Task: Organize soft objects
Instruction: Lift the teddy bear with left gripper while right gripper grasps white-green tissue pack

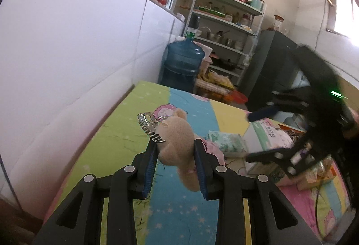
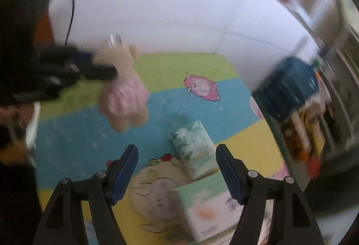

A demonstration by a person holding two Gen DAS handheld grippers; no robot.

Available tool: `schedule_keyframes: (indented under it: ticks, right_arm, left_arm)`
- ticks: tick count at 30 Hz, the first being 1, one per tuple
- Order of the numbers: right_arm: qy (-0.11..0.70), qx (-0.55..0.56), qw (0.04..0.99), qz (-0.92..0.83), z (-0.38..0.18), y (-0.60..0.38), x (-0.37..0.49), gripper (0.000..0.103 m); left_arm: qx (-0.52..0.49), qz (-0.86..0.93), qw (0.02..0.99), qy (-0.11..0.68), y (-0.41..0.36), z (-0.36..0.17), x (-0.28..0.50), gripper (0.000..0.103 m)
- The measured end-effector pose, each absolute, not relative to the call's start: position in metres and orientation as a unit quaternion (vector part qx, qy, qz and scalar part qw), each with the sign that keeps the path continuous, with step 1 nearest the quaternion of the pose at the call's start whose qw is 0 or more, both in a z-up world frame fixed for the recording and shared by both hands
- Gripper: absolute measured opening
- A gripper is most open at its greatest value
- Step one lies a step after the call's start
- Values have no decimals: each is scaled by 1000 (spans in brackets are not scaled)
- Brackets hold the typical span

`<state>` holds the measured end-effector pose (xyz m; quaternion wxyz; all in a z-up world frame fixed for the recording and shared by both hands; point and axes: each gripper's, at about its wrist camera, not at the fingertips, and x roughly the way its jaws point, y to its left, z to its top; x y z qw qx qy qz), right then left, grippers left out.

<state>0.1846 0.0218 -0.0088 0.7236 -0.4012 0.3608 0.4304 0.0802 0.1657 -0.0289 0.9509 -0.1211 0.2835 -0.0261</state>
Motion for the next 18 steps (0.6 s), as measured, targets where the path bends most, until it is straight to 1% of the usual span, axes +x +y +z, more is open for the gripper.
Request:
schedule_keyframes:
  ticks: [3, 6, 9, 14, 16, 17, 18]
  right_arm:
    - [402, -446, 655, 458, -23, 40, 206, 71]
    - [437, -477, 610, 457, -45, 54, 226, 71]
    - [457, -505, 586, 440, -69, 65, 239, 71]
    - [477, -513, 569, 431, -85, 70, 252, 71]
    - [490, -501, 566, 434, -84, 73, 255, 64]
    - [493, -494, 569, 434, -81, 73, 256, 50]
    - [492, -491, 576, 431, -79, 73, 257, 50]
  left_arm:
    - [-116, -24, 953, 280, 166, -26, 71, 33]
    - [-110, -21, 954, 279, 165, -25, 66, 33]
    - [-108, -24, 954, 279, 163, -23, 66, 33]
    - [-108, -33, 954, 278, 162, -23, 70, 33]
    - [-108, -35, 954, 278, 163, -23, 72, 33]
    - [-108, -36, 954, 276, 163, -23, 73, 33]
    - [-109, -36, 955, 275, 163, -23, 73, 33]
